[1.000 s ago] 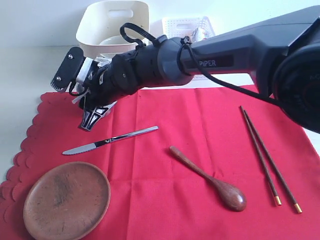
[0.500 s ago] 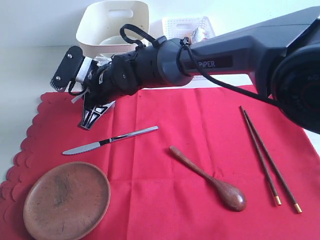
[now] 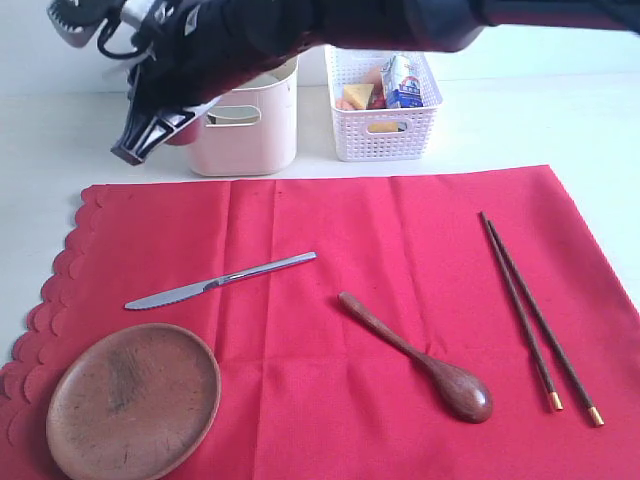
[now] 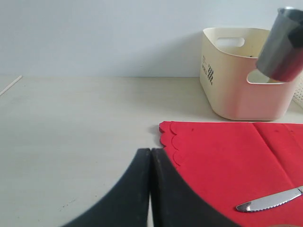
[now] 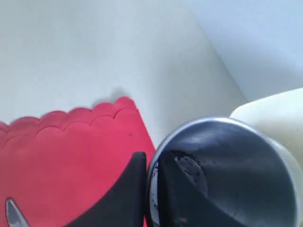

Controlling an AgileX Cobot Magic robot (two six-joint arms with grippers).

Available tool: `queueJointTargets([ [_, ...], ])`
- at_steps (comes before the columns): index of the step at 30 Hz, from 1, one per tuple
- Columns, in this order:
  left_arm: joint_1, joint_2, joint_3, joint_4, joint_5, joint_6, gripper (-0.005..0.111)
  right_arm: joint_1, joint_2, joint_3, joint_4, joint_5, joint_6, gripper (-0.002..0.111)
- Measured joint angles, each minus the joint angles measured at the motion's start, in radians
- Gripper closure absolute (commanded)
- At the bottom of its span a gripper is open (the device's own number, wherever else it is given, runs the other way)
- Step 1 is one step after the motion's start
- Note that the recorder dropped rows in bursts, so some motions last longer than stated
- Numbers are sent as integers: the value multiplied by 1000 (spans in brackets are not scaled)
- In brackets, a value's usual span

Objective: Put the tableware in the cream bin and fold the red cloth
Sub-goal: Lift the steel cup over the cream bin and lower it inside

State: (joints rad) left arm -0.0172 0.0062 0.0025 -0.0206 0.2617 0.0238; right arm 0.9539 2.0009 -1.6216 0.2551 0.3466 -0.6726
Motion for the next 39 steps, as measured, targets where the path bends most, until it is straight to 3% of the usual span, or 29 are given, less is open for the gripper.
queueJointTargets([
  [9,0,0,0,0,0,0,104,-8,-26,0,-2,-129,14,108],
  [19,0,0,0,0,0,0,104,-84,-22,0,39,-338,62,108],
  [39,0,0,0,0,0,0,104,-113,177,0,86,-741,69,108],
])
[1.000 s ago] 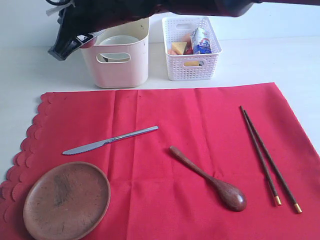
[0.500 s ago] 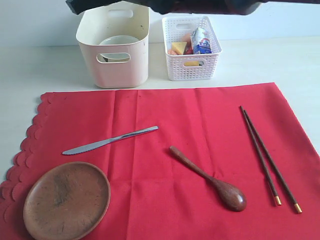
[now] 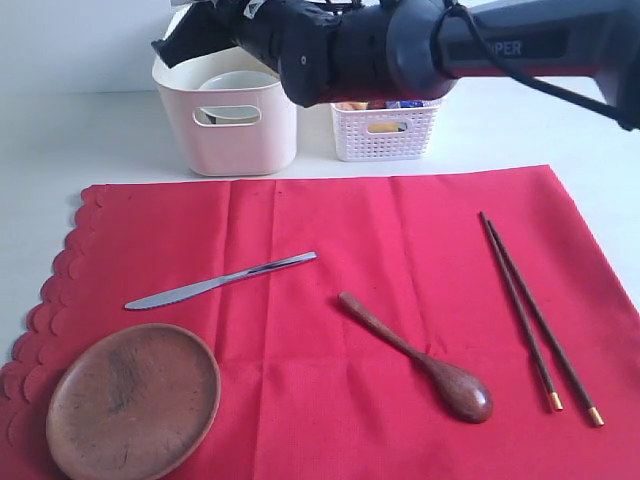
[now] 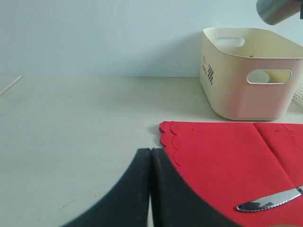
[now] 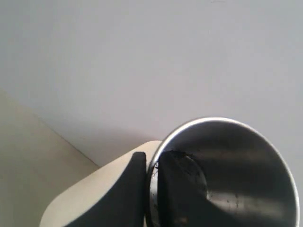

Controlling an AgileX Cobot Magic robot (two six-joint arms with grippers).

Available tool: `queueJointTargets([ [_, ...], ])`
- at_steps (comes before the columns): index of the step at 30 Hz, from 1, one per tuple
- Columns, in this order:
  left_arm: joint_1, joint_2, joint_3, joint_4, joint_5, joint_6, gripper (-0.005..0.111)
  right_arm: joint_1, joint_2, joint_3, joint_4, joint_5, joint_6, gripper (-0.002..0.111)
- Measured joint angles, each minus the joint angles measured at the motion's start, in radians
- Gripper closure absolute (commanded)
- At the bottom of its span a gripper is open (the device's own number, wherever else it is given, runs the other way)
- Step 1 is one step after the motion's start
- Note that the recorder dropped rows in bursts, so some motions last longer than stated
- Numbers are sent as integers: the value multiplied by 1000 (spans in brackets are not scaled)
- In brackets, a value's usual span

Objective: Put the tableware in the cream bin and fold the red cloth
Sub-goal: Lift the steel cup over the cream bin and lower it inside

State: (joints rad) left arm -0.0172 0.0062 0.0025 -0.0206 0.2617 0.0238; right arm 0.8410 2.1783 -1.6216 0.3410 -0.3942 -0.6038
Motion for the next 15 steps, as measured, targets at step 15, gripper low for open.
queueJointTargets([
  [15,0,0,0,0,0,0,104,-13,89,0,0,-91,-13,108],
])
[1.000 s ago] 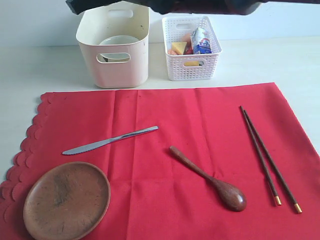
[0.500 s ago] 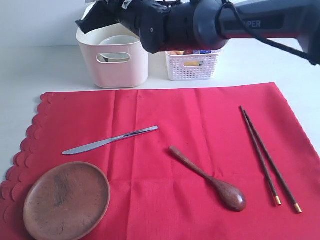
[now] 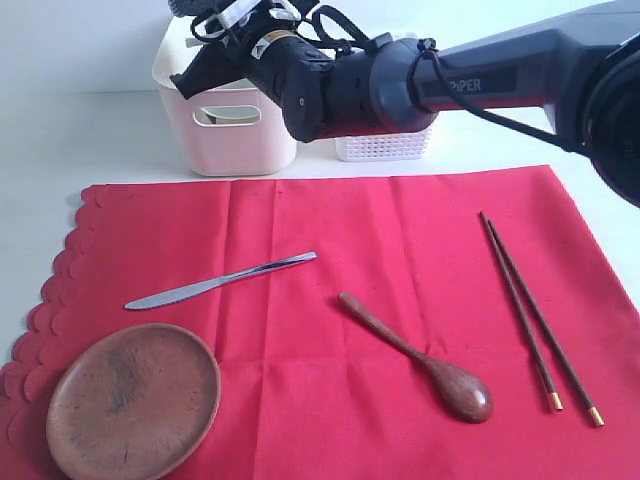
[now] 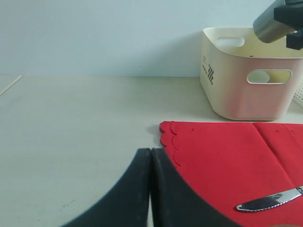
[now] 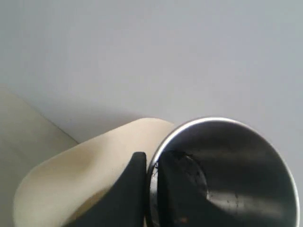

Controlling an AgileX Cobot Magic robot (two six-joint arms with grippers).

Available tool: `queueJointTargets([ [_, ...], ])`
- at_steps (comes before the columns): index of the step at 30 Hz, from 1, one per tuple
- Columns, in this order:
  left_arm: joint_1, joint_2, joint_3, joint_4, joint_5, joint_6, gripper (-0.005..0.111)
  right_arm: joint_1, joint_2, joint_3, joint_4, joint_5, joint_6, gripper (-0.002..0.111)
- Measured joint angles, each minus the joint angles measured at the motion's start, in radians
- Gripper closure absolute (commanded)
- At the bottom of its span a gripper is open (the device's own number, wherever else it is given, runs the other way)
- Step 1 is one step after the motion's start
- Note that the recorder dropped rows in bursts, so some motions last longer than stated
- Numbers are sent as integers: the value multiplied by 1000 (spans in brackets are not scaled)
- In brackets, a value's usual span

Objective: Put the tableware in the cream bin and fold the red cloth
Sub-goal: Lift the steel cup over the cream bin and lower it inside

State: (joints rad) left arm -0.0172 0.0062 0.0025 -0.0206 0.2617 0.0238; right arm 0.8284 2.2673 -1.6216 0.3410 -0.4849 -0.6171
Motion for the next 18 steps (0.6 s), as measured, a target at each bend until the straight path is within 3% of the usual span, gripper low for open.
queueJointTargets([
  [11,0,0,0,0,0,0,104,-5,62,0,0,-46,0,107],
  [18,0,0,0,0,0,0,104,-5,72,0,0,-59,-2,93],
])
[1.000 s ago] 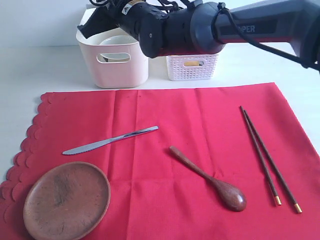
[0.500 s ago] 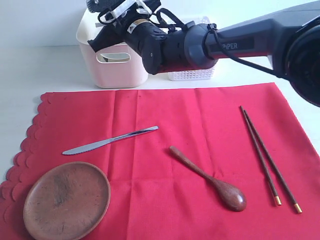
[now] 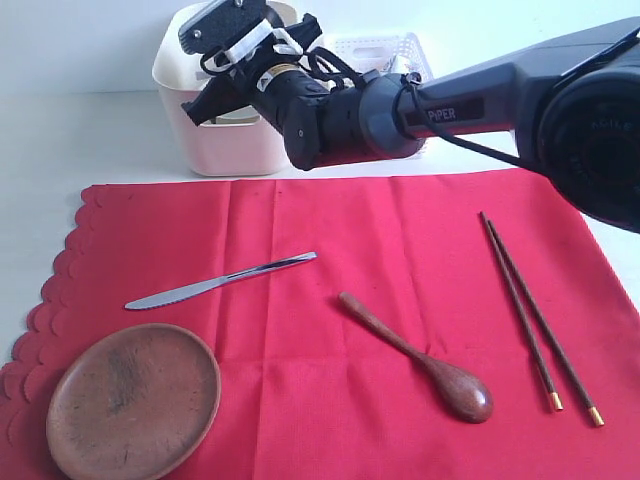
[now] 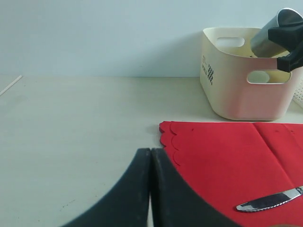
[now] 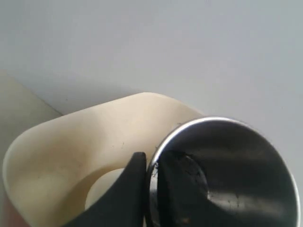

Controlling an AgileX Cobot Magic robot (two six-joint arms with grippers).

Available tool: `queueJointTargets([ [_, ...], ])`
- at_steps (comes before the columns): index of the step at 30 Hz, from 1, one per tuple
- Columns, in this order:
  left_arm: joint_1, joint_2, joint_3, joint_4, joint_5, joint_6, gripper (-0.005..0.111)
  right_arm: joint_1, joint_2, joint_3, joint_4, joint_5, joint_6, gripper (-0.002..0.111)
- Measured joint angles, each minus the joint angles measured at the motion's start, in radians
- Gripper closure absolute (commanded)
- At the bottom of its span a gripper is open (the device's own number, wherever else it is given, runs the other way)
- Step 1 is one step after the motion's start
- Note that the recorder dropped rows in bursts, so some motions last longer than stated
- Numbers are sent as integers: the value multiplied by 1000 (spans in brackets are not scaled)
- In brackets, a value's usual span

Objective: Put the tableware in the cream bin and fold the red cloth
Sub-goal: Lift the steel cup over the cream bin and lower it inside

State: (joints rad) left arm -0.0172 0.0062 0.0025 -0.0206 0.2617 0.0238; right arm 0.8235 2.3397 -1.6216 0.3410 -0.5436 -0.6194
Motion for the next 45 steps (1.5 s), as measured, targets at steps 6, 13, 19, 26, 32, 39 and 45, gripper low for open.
queueJointTargets([
  [6,0,0,0,0,0,0,104,0,0,0,0,-4,0,85],
  [13,0,0,0,0,0,0,104,0,0,0,0,-10,0,71],
  [19,0,0,0,0,0,0,104,0,0,0,0,-11,-2,64],
  [26,0,0,0,0,0,0,104,0,-4,0,0,-17,-6,64],
  [32,0,0,0,0,0,0,104,0,-46,0,0,9,-12,64],
  [39,0,0,0,0,0,0,104,0,-152,0,2,255,-12,83],
  [45,0,0,0,0,0,0,104,0,-248,0,2,424,10,108],
])
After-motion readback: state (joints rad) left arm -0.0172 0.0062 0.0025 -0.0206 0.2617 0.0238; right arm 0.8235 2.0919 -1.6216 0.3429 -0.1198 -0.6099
